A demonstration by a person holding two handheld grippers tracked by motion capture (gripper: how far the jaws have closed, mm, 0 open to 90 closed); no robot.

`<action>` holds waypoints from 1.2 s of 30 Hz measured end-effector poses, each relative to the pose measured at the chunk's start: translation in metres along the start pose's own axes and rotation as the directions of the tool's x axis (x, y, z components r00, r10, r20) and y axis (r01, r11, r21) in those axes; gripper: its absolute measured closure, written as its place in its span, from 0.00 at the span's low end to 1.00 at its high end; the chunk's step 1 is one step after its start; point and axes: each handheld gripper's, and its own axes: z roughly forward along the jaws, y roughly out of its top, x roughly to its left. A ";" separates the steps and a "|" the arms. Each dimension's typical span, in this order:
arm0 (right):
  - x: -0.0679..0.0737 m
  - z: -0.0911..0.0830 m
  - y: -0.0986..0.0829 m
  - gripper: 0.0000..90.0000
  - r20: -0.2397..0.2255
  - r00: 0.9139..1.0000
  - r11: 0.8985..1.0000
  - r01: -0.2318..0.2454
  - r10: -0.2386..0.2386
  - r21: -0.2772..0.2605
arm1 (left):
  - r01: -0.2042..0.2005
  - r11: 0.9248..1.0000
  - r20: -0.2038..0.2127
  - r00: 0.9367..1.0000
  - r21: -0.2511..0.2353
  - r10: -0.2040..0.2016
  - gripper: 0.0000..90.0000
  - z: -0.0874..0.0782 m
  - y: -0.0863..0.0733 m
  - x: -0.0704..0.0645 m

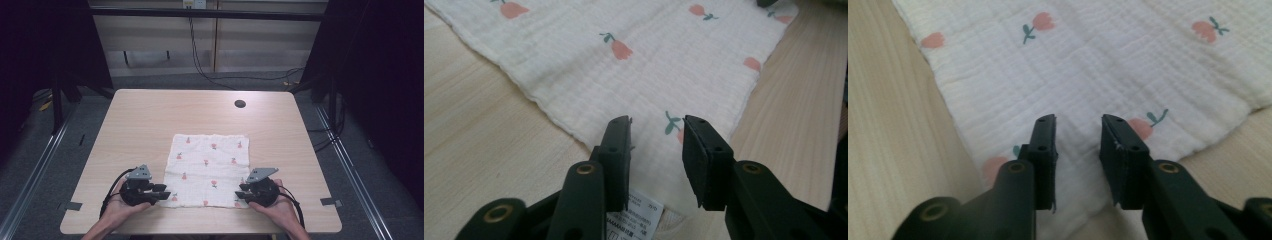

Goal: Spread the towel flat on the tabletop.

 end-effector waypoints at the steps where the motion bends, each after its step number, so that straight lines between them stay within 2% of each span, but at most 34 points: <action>1: 0.000 0.000 0.000 0.84 -0.003 1.000 1.000 0.002 -0.002 0.001 | -0.008 1.000 -0.005 1.000 0.010 0.008 0.69 0.001 0.000 -0.001; 3: 0.000 0.000 0.000 0.93 -0.009 1.000 1.000 0.000 0.000 0.003 | -0.031 0.999 -0.008 0.999 0.031 0.031 0.70 0.005 0.000 -0.001; 4: 0.000 0.000 0.000 0.96 -0.014 1.000 1.000 -0.007 0.007 0.006 | -0.027 0.999 -0.008 1.000 0.022 0.027 0.70 0.006 0.000 -0.002; 8: -0.005 -0.001 0.001 0.99 -0.022 0.999 1.000 -0.026 0.026 0.016 | -0.031 0.999 0.004 1.000 0.023 0.031 0.71 0.007 -0.001 -0.001; 9: -0.007 -0.002 0.000 0.99 -0.020 0.999 1.000 -0.024 0.024 0.019 | -0.031 0.999 0.011 0.999 0.024 0.031 0.77 0.007 -0.001 -0.002; 10: -0.012 -0.003 -0.001 0.99 -0.026 0.999 0.999 -0.044 0.045 0.012 | -0.070 0.996 -0.016 0.997 0.047 0.071 0.88 0.007 0.000 -0.008; 13: -0.012 -0.004 -0.003 0.99 -0.024 0.998 0.998 -0.053 0.053 0.017 | -0.080 0.995 0.009 0.997 0.058 0.080 0.96 0.008 -0.001 -0.010; 14: -0.011 -0.005 -0.003 0.99 -0.022 0.999 0.999 -0.048 0.048 0.019 | -0.072 0.996 0.019 0.997 0.055 0.071 1.00 0.008 -0.001 -0.009; 17: -0.010 -0.007 -0.004 0.99 -0.027 0.999 0.999 -0.046 0.047 0.028 | -0.051 0.997 0.047 0.998 0.060 0.049 1.00 0.006 -0.002 -0.008; 18: -0.010 -0.007 -0.005 0.99 -0.042 0.998 0.999 -0.041 0.042 0.023 | -0.043 0.997 0.048 0.998 0.057 0.040 1.00 0.006 -0.003 -0.008; 19: -0.008 -0.009 -0.006 1.00 -0.050 0.997 0.998 -0.057 0.058 0.031 | -0.049 0.997 0.052 0.998 0.064 0.046 1.00 0.005 -0.003 -0.008; 24: -0.003 -0.013 -0.010 1.00 -0.085 0.995 0.999 -0.046 0.048 0.030 | -0.046 0.996 0.078 0.996 0.071 0.041 1.00 0.003 -0.005 -0.011; 27: -0.001 -0.014 -0.011 1.00 -0.088 0.995 0.998 -0.047 0.050 0.036 | -0.039 0.997 0.088 0.996 0.071 0.033 1.00 0.004 -0.005 -0.011; 32: 0.003 -0.017 -0.012 1.00 -0.098 0.993 0.998 -0.055 0.059 0.043 | -0.053 0.995 0.113 0.993 0.086 0.043 1.00 0.003 -0.006 -0.012; 36: 0.005 -0.018 -0.013 1.00 -0.098 0.994 0.997 -0.041 0.047 0.059 | -0.046 0.994 0.125 0.992 0.094 0.034 1.00 0.002 -0.007 -0.016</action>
